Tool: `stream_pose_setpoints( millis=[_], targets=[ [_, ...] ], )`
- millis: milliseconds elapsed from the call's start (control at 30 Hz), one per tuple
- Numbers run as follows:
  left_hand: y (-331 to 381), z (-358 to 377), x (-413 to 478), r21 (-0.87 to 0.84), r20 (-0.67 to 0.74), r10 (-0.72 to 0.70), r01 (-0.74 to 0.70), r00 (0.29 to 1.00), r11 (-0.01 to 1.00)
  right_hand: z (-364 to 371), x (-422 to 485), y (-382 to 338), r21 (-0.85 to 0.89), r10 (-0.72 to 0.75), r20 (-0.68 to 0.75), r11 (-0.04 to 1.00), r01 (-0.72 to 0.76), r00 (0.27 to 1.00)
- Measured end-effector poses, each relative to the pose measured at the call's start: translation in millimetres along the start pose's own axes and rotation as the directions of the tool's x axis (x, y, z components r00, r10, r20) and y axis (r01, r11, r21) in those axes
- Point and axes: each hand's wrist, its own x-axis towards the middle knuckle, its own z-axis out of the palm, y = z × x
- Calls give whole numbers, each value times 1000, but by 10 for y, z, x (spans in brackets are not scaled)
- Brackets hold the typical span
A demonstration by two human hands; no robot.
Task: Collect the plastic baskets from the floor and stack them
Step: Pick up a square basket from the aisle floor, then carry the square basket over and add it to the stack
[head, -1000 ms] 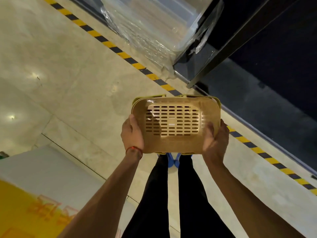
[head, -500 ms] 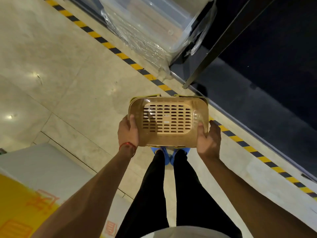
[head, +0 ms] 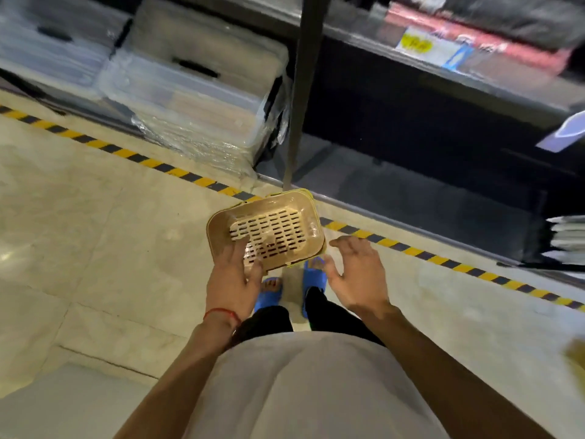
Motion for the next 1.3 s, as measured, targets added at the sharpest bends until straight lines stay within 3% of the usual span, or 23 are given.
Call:
stream_pose_setpoints(
  millis=[100,267,567,900,1300],
  targets=[
    [170,-44,-74,93,131,179,-192,975,977,-180,-336,-8,11,80,-68,997,-79,994],
    [671,-88,-82,245,319,401,-483,859,841,-399,-1013,116,96,269,-225,963,-253,937],
    [1957,480,-469,249,491,668,-825,559,508,-523,-2282,880,290,582,-420,813,-505,696],
    [3296,2099,-1980,173,598,754,-963,270,208,-654,-4062,2298,421,760,-483,636,-646,434],
    [4809,3832,-3304,31,654,756,-1000,21,0,-879,-5472,4070,566,893,-428,386,-729,140]
  ],
)
